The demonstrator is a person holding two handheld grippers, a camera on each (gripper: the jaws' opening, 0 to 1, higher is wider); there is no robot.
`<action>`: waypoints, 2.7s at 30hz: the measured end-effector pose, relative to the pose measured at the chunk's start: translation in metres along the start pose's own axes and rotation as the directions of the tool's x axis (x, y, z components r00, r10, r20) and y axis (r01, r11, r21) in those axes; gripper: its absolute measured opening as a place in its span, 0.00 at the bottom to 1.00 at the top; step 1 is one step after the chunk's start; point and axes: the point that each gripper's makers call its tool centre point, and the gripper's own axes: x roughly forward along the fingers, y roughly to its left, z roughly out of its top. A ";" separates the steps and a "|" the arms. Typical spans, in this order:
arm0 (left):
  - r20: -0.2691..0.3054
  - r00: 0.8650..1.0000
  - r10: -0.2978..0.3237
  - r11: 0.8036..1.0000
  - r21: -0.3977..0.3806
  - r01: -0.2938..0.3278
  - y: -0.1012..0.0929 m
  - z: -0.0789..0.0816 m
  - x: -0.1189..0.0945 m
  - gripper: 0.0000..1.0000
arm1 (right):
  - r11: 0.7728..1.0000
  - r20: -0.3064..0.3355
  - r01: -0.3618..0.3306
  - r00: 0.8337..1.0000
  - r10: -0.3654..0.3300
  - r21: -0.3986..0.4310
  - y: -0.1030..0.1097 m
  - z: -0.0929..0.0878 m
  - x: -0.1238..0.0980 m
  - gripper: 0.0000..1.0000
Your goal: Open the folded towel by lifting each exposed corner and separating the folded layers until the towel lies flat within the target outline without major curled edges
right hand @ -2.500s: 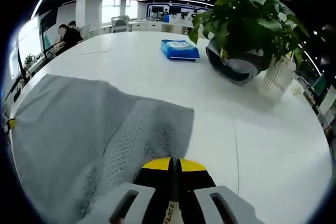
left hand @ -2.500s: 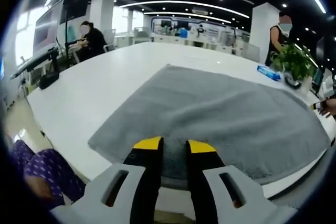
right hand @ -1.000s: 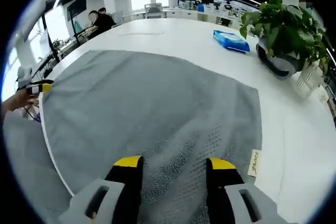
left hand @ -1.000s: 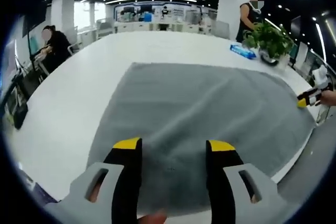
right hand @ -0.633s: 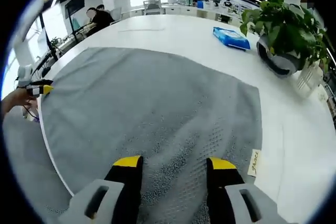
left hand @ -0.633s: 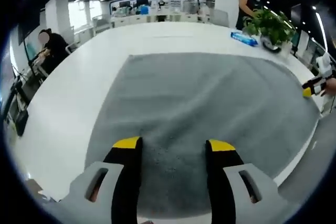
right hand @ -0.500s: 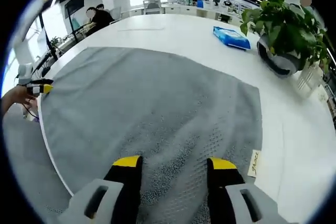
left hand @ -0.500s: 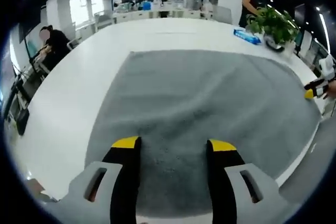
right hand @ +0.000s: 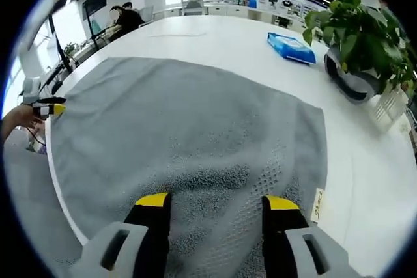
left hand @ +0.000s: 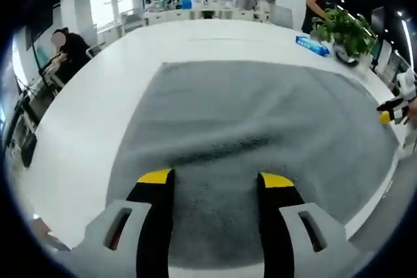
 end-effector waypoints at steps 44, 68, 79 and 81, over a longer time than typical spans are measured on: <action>0.011 1.000 -0.005 1.000 0.000 0.005 -0.011 0.062 0.055 0.51 | 0.999 -0.116 -0.020 0.993 0.017 -0.025 -0.054 0.063 0.043 0.54; 0.015 1.000 -0.017 1.000 0.003 0.017 -0.014 0.072 0.065 0.56 | 1.000 -0.073 -0.016 0.997 0.017 0.019 -0.068 0.079 0.052 0.52; 0.027 0.997 -0.069 0.986 -0.151 0.072 -0.025 0.074 0.055 0.76 | 0.986 0.126 -0.095 0.989 0.078 0.134 -0.045 0.108 0.005 0.51; 0.029 0.998 -0.062 0.985 -0.157 0.066 -0.026 0.073 0.045 0.80 | 0.988 0.176 -0.094 0.982 0.072 0.120 -0.038 0.115 -0.010 0.54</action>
